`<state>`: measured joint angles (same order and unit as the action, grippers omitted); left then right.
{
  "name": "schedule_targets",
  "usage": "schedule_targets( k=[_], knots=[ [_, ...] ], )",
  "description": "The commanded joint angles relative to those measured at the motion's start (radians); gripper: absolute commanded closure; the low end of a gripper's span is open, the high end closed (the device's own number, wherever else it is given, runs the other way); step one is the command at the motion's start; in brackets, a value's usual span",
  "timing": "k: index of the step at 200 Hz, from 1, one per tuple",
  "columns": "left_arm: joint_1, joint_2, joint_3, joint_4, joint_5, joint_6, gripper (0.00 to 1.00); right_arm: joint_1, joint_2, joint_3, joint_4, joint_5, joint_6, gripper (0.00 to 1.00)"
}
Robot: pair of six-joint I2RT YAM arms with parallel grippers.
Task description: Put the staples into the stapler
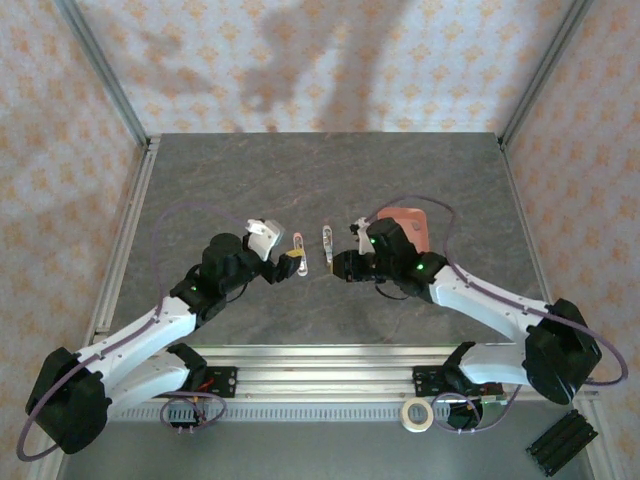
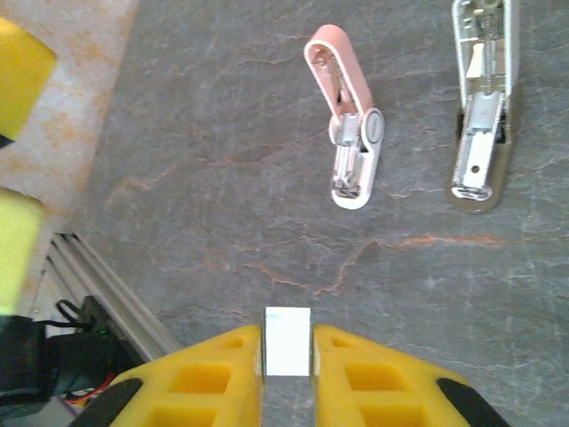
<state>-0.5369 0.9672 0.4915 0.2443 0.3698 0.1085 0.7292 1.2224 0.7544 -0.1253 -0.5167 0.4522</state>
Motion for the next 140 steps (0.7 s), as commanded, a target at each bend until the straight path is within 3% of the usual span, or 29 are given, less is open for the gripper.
schedule_targets(
  k=[1, 67, 140],
  knots=[
    [-0.009, -0.007, 0.035, 0.041, 0.100, 0.119, 0.30, -0.005, -0.034, -0.019, 0.062, -0.017, 0.043, 0.80],
    [-0.012, -0.002, 0.054, 0.006, 0.227, 0.263, 0.32, -0.007, -0.034, -0.061, 0.133, -0.050, 0.107, 0.80],
    [-0.044, -0.002, 0.056, -0.043, 0.279, 0.379, 0.32, -0.008, 0.029, -0.092, 0.278, -0.170, 0.175, 0.81]
  ],
)
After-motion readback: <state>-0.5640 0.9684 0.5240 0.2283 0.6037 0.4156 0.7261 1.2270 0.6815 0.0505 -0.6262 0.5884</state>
